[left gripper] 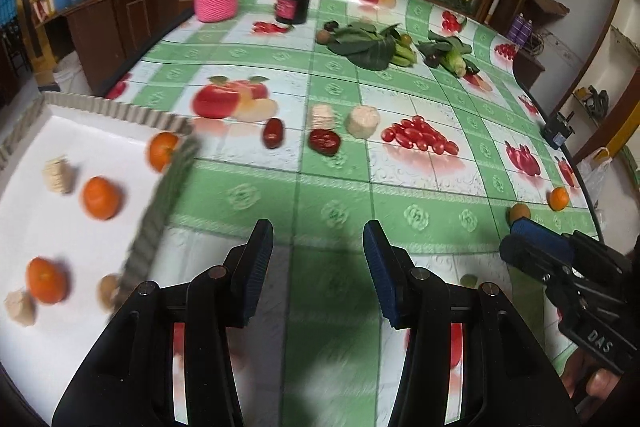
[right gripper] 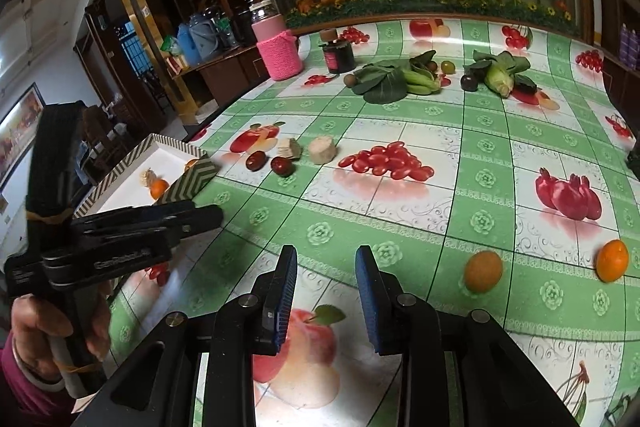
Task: Organize fruits
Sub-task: 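Move both grippers back over the table toward the remaining items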
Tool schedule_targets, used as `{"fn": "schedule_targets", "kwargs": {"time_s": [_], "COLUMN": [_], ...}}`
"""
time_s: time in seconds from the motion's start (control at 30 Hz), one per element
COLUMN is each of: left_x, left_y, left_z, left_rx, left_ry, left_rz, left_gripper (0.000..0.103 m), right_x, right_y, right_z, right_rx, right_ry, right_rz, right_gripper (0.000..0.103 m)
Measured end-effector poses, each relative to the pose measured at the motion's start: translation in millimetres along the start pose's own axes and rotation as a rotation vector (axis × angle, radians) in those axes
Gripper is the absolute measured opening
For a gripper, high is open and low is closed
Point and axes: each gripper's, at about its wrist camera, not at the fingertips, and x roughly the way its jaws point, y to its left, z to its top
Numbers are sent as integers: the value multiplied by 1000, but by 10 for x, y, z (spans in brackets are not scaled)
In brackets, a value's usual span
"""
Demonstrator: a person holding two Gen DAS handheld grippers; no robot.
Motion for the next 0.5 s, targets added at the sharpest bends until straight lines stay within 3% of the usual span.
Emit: {"fn": "schedule_targets", "kwargs": {"time_s": [0.3, 0.5], "left_x": [435, 692], "left_y": [-121, -108], "left_z": [301, 467], "left_rx": [21, 24], "left_ry": [32, 40], "left_rz": [-3, 38], "left_gripper": [47, 47], "right_x": [207, 327], "right_y": [-149, -216], "right_z": [249, 382], "right_rx": [-22, -37], "right_ry": [32, 51], "right_rz": [1, 23], "right_gripper": [29, 29]}}
